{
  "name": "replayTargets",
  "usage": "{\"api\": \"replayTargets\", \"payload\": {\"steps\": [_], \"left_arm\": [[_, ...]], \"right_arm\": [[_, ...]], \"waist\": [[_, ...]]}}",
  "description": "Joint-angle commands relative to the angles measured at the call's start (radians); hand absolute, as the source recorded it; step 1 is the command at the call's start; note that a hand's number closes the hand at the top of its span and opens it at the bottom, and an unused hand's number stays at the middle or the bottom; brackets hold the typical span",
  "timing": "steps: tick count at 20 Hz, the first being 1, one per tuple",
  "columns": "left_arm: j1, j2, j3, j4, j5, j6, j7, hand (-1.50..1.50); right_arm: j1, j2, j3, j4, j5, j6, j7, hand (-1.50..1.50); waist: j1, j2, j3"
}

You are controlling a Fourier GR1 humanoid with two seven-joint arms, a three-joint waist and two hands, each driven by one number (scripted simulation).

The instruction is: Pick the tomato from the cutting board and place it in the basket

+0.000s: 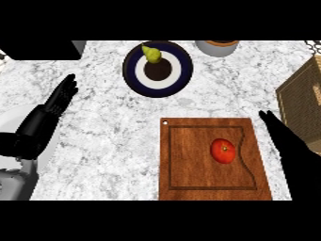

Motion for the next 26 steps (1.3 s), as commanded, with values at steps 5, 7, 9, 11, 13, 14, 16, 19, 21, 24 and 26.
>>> {"api": "replayTargets", "payload": {"steps": [5, 7, 9, 11, 13, 14, 16, 19, 21, 24, 26], "left_arm": [[0.003, -0.013, 0.031, -0.031, -0.011, -0.038, 0.02, 0.0], [0.029, -0.022, 0.031, -0.081, -0.014, -0.031, 0.033, 0.0], [-0.034, -0.059, 0.01, -0.002, -0.051, -0.028, 0.036, 0.0], [-0.052, -0.064, 0.024, -0.028, -0.048, -0.02, 0.092, 0.0], [-0.019, -0.066, 0.041, 0.021, -0.071, -0.041, 0.003, 0.0], [0.011, -0.072, 0.054, 0.004, -0.07, -0.057, -0.023, 0.0], [0.025, -0.068, 0.068, 0.016, -0.072, -0.082, -0.039, 0.0], [0.081, -0.075, 0.072, -0.12, -0.074, -0.09, 0.046, 0.0], [-0.007, -0.05, 0.126, 0.056, -0.075, -0.138, -0.036, 0.0], [0.031, -0.09, 0.104, -0.027, -0.092, -0.115, 0.007, 0.0], [0.115, -0.116, 0.075, -0.088, -0.12, -0.105, -0.024, 0.0]], "right_arm": [[0.075, 0.055, -0.022, 0.116, 0.139, -0.112, -0.085, -1.5], [0.087, 0.091, 0.034, 0.184, 0.227, -0.178, -0.124, -1.5], [0.126, 0.078, 0.016, 0.214, 0.239, -0.204, -0.188, -1.5], [0.115, 0.069, -0.026, 0.298, 0.24, -0.23, -0.246, -1.5], [0.093, 0.121, 0.034, 0.35, 0.313, -0.276, -0.223, -1.5], [0.138, 0.076, -0.026, 0.312, 0.267, -0.278, -0.292, -1.5], [0.16, 0.072, -0.027, 0.36, 0.281, -0.313, -0.336, -1.5], [0.143, 0.078, -0.049, 0.316, 0.261, -0.276, -0.333, -1.5], [0.14, 0.109, -0.02, 0.36, 0.279, -0.322, -0.356, -1.5], [0.117, 0.154, 0.017, 0.437, 0.307, -0.38, -0.388, -1.5], [0.146, 0.124, -0.003, 0.276, 0.262, -0.264, -0.332, -1.5]], "waist": [[0.008, 0.002, 0.001], [0.011, 0.002, 0.001], [0.005, 0.003, 0.001], [0.007, 0.004, 0.002], [0.008, 0.004, 0.001], [0.007, 0.003, 0.001], [0.007, 0.003, 0.001], [0.009, 0.002, 0.001], [0.006, 0.003, 0.001], [0.009, 0.003, 0.001], [0.009, 0.002, 0.001]]}}
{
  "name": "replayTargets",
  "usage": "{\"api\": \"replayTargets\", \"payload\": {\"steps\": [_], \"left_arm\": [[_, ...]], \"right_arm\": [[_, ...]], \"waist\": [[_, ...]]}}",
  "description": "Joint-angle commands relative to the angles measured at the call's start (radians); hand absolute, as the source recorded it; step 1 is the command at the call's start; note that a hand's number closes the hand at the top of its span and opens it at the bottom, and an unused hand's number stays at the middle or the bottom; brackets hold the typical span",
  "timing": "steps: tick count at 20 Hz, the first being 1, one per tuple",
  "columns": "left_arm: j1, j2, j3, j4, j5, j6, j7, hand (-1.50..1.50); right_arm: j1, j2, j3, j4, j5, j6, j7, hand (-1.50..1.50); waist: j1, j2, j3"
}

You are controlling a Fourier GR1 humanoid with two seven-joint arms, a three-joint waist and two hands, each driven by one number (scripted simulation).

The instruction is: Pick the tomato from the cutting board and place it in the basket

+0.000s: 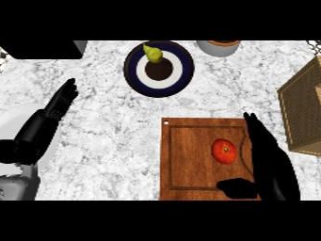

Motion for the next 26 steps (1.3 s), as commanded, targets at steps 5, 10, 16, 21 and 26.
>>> {"api": "replayTargets", "payload": {"steps": [5, 10, 16, 21, 26], "left_arm": [[0.005, -0.045, 0.021, 0.011, -0.047, -0.019, -0.026, 0.0], [-0.075, -0.078, 0.005, 0.033, -0.067, -0.008, 0.036, 0.0], [-0.108, -0.085, 0.037, 0.063, -0.074, -0.022, 0.056, 0.0], [-0.027, -0.055, 0.081, 0.038, -0.062, -0.071, -0.018, 0.0], [-0.06, -0.085, 0.074, -0.034, -0.05, -0.068, 0.095, 0.0]], "right_arm": [[-0.042, 0.051, 0.012, 0.074, 0.058, -0.013, 0.011, -1.5], [-0.003, 0.016, -0.008, 0.091, 0.05, 0.017, -0.009, -1.5], [-0.035, 0.059, 0.0, 0.183, 0.091, -0.033, -0.015, -1.5], [-0.15, 0.08, -0.051, 0.314, 0.097, -0.023, -0.005, -1.5], [-0.107, 0.084, -0.046, 0.33, 0.098, -0.041, -0.013, -1.5]], "waist": [[0.001, 0.0, 0.0], [-0.003, 0.0, 0.0], [-0.002, 0.001, 0.0], [0.002, 0.001, 0.0], [0.001, 0.0, 0.0]]}}
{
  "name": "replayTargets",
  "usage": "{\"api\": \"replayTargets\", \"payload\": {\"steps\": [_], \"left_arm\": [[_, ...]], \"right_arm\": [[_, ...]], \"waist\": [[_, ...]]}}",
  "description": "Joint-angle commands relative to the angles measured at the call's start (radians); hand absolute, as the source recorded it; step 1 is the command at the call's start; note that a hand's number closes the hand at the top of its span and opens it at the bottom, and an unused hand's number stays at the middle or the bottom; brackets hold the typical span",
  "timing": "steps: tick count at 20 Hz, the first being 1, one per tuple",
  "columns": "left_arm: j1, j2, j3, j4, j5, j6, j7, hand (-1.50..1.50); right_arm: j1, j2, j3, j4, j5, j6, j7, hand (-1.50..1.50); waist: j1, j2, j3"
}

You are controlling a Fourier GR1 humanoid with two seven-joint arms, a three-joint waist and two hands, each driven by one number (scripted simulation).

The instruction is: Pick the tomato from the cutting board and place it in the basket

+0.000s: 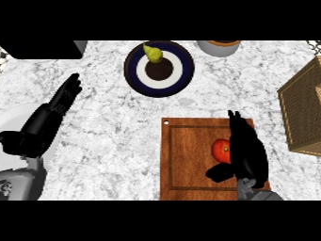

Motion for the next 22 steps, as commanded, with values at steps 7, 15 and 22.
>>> {"api": "replayTargets", "payload": {"steps": [7, 15, 22], "left_arm": [[0.058, -0.049, -0.033, -0.008, -0.071, 0.015, -0.054, 0.0], [-0.001, -0.028, 0.019, 0.04, -0.043, -0.013, -0.033, 0.0], [-0.015, -0.007, 0.052, 0.043, -0.014, -0.052, -0.025, 0.0]], "right_arm": [[0.045, 0.009, 0.037, 0.085, -0.01, -0.063, 0.01, -1.5], [-0.032, 0.009, 0.007, 0.275, -0.073, -0.048, -0.092, 1.5], [-0.014, -0.014, 0.0, 0.211, -0.022, 0.01, -0.103, 1.5]], "waist": [[0.0, 0.0, 0.0], [0.002, 0.002, 0.0], [-0.001, 0.0, 0.0]]}}
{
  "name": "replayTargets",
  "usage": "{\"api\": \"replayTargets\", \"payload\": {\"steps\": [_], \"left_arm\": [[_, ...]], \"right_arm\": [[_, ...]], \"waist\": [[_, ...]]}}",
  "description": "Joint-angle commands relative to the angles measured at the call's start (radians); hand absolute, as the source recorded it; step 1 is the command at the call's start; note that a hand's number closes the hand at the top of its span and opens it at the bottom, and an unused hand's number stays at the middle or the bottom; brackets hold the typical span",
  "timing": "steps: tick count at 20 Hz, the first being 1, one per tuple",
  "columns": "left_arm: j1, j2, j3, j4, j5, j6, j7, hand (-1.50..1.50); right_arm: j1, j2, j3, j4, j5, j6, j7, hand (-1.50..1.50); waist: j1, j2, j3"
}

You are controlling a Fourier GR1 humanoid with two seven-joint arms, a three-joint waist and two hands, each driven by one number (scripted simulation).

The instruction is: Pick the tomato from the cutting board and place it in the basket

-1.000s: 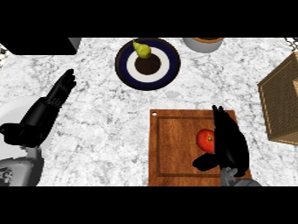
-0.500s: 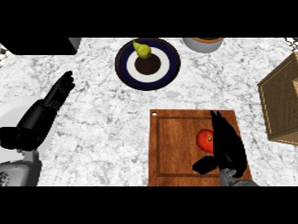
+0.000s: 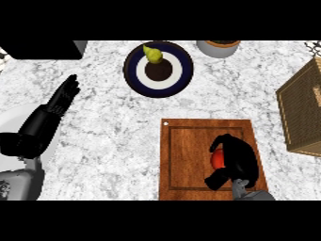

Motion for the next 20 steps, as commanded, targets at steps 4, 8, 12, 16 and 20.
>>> {"api": "replayTargets", "payload": {"steps": [4, 8, 12, 16, 20], "left_arm": [[-0.031, 0.008, 0.028, 0.043, 0.018, -0.012, -0.007, 0.0], [0.03, -0.027, -0.022, -0.003, -0.039, 0.02, -0.014, 0.0], [0.016, 0.0, 0.013, -0.043, -0.016, 0.022, 0.038, 0.0], [0.022, -0.005, 0.01, -0.035, -0.007, 0.011, 0.031, 0.0], [0.032, -0.016, 0.002, -0.046, -0.012, 0.018, 0.023, 0.0]], "right_arm": [[-0.04, -0.032, 0.065, 0.076, 0.093, 0.009, -0.039, 1.5], [0.033, -0.097, 0.079, 0.022, 0.096, -0.054, -0.154, 1.5], [0.288, -0.321, 0.228, -0.272, 0.06, 0.006, -0.373, 1.5], [0.487, -0.446, 0.25, -0.403, 0.032, -0.148, -0.529, 1.5], [0.625, -0.464, 0.198, -0.544, -0.161, -0.204, -0.613, 1.5]], "waist": [[0.002, 0.01, 0.008], [0.0, 0.008, 0.008], [-0.028, -0.006, 0.008], [-0.025, 0.002, 0.008], [-0.025, 0.003, 0.009]]}}
